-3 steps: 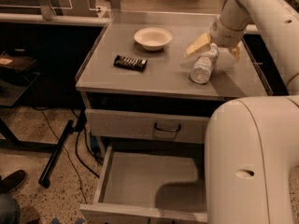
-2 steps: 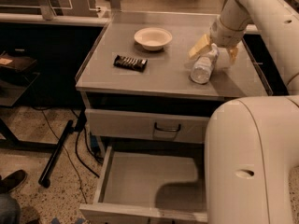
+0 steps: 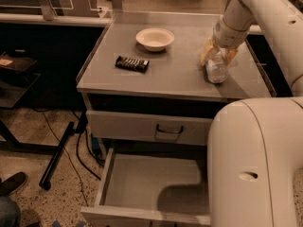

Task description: Place blue plastic bottle into middle drawer

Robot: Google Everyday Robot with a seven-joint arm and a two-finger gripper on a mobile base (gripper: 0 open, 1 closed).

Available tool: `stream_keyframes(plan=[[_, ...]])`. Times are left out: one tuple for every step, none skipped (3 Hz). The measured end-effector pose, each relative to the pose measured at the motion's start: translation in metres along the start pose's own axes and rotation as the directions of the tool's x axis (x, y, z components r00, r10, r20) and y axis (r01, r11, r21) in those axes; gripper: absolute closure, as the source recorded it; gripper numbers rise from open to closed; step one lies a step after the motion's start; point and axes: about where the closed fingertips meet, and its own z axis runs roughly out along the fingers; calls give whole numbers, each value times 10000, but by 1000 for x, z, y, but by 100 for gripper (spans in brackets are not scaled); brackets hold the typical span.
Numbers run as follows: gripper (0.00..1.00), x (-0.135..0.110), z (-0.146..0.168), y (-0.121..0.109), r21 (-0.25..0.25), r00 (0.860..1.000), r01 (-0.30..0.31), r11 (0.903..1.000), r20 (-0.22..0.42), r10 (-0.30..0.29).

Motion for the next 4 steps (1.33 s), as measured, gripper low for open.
stream_keyframes(plan=[[89, 0, 0, 0, -4, 10000, 5, 10000, 5, -5], [100, -4, -7, 8, -230, 9993, 277, 9994, 254, -271], [100, 6, -13, 9, -302, 9992, 388, 9988, 144, -383], [100, 26, -19, 3, -532, 9986, 499, 9973, 223, -488]])
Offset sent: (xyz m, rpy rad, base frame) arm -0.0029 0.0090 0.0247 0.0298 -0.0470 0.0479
